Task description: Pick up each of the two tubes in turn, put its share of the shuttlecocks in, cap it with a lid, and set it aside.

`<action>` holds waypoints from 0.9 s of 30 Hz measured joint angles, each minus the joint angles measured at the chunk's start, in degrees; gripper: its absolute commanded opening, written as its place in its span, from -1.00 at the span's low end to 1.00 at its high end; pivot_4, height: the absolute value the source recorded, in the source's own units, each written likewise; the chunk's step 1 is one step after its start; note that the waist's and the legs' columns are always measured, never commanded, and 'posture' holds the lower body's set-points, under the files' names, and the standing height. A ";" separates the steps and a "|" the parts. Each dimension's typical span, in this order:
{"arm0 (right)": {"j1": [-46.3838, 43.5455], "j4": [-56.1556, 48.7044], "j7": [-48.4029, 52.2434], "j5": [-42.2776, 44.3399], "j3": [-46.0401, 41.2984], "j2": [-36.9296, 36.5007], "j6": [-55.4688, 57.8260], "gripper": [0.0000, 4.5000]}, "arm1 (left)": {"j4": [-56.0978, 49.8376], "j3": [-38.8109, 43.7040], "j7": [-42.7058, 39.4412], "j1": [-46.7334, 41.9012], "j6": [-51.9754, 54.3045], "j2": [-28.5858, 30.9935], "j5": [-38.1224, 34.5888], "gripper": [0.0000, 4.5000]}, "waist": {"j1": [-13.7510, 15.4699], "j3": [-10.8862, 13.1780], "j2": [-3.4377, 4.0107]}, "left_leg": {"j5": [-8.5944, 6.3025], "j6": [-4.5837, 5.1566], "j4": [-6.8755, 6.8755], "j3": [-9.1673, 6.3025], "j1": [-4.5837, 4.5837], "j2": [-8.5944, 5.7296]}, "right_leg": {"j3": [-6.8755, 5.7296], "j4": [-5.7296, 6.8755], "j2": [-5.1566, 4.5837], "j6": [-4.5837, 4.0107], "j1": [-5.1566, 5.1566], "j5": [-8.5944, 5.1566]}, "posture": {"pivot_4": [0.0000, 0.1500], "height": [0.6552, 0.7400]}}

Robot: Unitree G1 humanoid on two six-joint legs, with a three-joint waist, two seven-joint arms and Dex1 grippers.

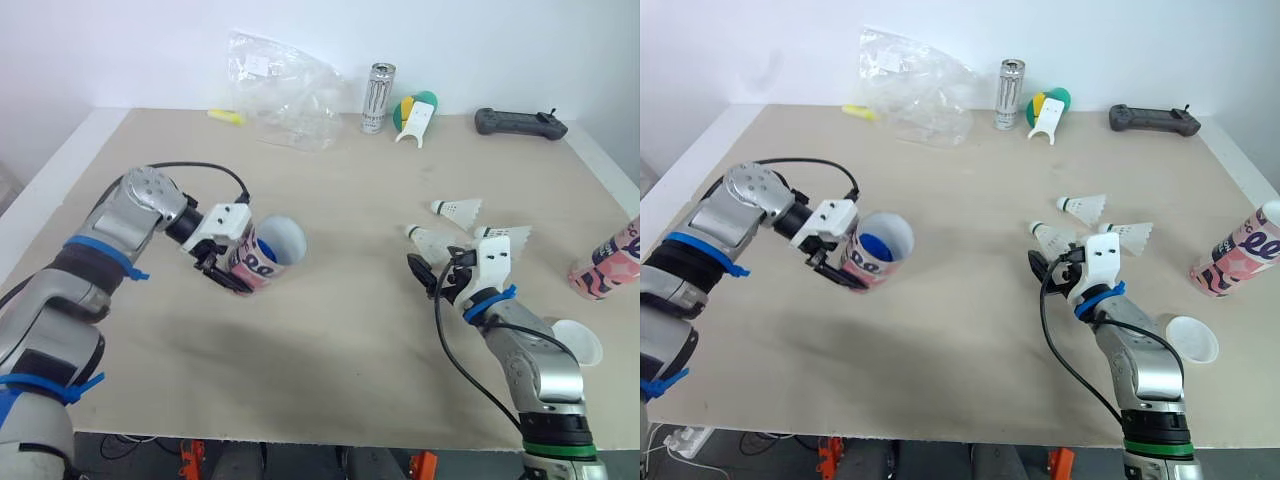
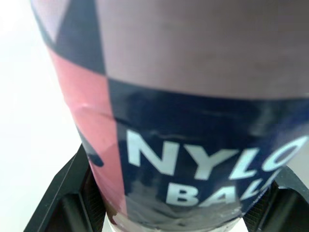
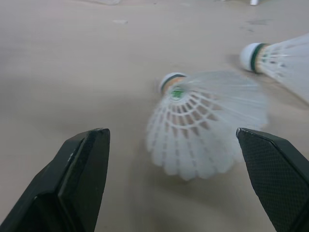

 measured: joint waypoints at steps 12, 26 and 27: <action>-4.41 6.48 2.13 -2.37 0.93 1.55 -2.49 -0.18 | -3.97 -4.00 0.62 0.18 2.60 3.52 -2.66 0.41 | -0.39 -0.02 0.02 | 0.04 0.07 0.07 0.00 0.14 0.04 | 0.04 0.54 0.11 -0.16 -0.10 -0.16 | 1.00 1.00; -2.80 -2.93 8.76 -1.86 1.90 -5.44 0.19 -0.98 | -2.29 -4.03 0.38 0.13 2.89 2.07 -2.78 0.41 | -0.18 -0.13 0.28 | 0.04 0.07 0.11 0.00 0.11 -0.05 | 0.06 0.54 0.05 -0.09 -0.09 -0.21 | 1.00 1.00; -2.76 -6.21 11.13 -1.14 2.67 -7.86 1.14 -0.98 | -2.22 -4.04 0.31 0.13 2.95 2.08 -2.80 0.41 | -0.19 -0.14 0.30 | 0.04 0.07 0.10 0.00 0.12 -0.04 | 0.07 0.54 0.05 -0.05 -0.08 -0.23 | 1.00 1.00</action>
